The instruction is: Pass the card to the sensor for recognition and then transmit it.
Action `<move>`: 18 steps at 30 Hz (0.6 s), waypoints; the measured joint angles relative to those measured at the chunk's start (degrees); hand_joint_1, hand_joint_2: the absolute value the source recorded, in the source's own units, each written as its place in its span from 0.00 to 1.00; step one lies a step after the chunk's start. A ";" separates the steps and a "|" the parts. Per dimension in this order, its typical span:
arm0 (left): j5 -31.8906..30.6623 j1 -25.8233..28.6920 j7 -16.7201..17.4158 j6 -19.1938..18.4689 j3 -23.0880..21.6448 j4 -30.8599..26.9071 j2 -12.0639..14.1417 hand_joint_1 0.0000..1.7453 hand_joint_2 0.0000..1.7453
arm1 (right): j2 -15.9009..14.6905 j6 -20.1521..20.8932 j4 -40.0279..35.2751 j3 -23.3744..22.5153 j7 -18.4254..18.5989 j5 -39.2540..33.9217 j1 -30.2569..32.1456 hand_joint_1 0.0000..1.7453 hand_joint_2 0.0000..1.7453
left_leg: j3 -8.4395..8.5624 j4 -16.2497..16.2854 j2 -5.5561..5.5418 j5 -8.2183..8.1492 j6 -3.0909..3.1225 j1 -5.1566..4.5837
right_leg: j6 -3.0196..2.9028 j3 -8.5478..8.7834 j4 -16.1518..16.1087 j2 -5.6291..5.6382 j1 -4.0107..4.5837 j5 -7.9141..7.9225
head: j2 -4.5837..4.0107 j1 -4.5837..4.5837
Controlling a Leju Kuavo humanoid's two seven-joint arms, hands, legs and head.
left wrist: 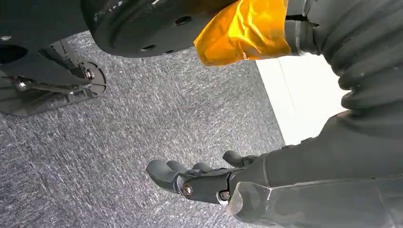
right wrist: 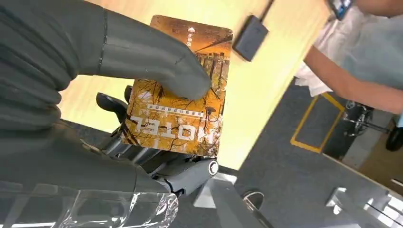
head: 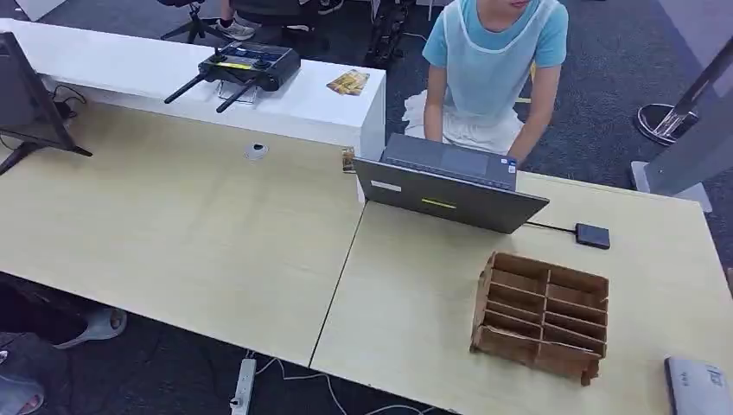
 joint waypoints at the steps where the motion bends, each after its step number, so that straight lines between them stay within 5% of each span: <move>1: 0.02 0.03 0.00 0.04 0.07 0.00 0.00 0.00 1.00 | -0.13 -0.02 -0.66 -0.46 -0.17 -0.11 1.37 1.00 1.00 | -0.01 0.00 0.00 0.00 0.00 0.00 | 0.00 0.00 0.00 -0.01 0.00 0.00 | 0.00 0.00; 18: -0.50 0.27 0.00 0.24 1.40 0.00 -0.07 0.00 1.00 | -0.55 -0.81 -4.19 -3.54 -0.22 1.93 11.52 1.00 1.00 | 0.01 -0.01 0.06 0.00 0.00 -0.01 | 0.01 -0.01 0.00 0.07 -0.02 0.00 | 0.00 0.00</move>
